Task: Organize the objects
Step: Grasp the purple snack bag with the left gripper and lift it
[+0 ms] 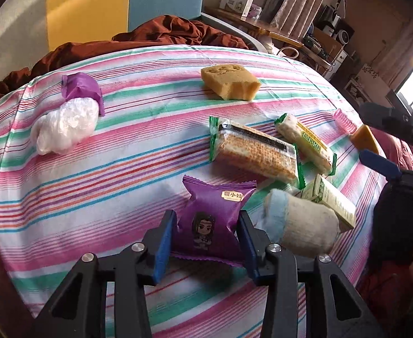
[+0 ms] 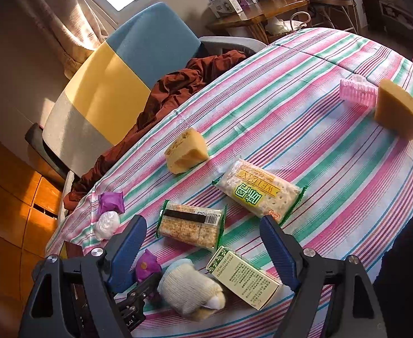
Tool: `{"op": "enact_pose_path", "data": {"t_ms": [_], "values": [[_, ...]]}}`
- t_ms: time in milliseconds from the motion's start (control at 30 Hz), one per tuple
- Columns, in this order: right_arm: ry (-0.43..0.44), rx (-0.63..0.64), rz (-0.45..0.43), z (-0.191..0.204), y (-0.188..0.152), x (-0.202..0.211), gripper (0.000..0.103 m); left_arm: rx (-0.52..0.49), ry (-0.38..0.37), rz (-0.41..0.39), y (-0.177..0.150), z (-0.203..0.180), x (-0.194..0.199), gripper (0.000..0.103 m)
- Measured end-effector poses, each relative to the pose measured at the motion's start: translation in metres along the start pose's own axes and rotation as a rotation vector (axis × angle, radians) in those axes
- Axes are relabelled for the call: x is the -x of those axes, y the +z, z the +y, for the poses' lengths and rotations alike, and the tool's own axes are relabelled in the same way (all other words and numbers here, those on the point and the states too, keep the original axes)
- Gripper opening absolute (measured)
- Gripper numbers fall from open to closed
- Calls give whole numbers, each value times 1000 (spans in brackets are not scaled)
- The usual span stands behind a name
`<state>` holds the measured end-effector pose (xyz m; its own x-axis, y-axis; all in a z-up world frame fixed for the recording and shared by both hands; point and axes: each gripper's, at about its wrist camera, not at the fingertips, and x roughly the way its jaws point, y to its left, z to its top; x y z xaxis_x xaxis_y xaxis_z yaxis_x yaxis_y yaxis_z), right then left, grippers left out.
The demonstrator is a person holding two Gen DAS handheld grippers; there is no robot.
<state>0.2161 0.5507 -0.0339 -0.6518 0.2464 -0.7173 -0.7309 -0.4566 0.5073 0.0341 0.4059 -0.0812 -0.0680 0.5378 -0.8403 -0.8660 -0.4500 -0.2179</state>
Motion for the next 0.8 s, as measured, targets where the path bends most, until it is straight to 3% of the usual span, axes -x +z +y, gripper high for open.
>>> {"op": "enact_pose_path", "data": {"t_ms": [167,333,800], "values": [[-8,0,1,0,-1,0,84,-5,41,-21,-26,5,14,44],[-15,-1,3,1,-1,-1,84,-56,98,-36,-23,-4,7,47],[-52,8,35,0,-1,-8,84,-76,78,-145,-28,2,1,44]]}}
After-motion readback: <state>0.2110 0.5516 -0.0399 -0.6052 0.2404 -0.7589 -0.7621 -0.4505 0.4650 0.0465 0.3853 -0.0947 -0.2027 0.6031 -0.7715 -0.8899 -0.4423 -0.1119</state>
